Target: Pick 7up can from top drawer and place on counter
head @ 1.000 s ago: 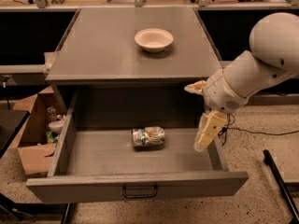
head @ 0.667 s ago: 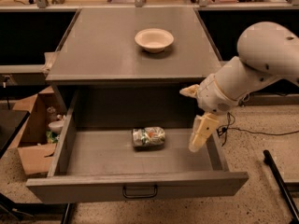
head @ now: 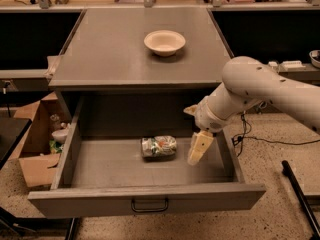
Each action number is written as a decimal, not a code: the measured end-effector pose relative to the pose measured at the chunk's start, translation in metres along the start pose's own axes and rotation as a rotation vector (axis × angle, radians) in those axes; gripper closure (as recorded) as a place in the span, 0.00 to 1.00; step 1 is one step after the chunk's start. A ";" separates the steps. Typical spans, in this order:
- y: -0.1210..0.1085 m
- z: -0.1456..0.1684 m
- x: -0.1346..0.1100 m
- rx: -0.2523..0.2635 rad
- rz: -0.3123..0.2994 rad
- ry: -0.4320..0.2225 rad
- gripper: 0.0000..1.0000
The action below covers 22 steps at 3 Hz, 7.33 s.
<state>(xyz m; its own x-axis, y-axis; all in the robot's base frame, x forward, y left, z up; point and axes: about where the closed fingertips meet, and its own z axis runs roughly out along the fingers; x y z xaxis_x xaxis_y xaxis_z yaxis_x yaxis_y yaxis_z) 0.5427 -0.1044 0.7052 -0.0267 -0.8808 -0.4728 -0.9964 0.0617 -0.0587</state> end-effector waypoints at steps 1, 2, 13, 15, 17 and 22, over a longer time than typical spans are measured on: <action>-0.013 0.051 -0.006 0.010 -0.010 0.013 0.00; -0.017 0.079 -0.012 0.010 -0.021 0.024 0.00; -0.221 -0.193 -0.045 0.425 0.192 -0.309 1.00; -0.246 -0.154 -0.025 0.340 0.322 -0.276 1.00; -0.253 -0.138 -0.012 0.313 0.371 -0.254 0.82; -0.251 -0.155 -0.038 0.316 0.307 -0.311 0.00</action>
Offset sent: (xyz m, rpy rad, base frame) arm 0.0334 0.0642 -0.0853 -0.0404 -0.0283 0.0162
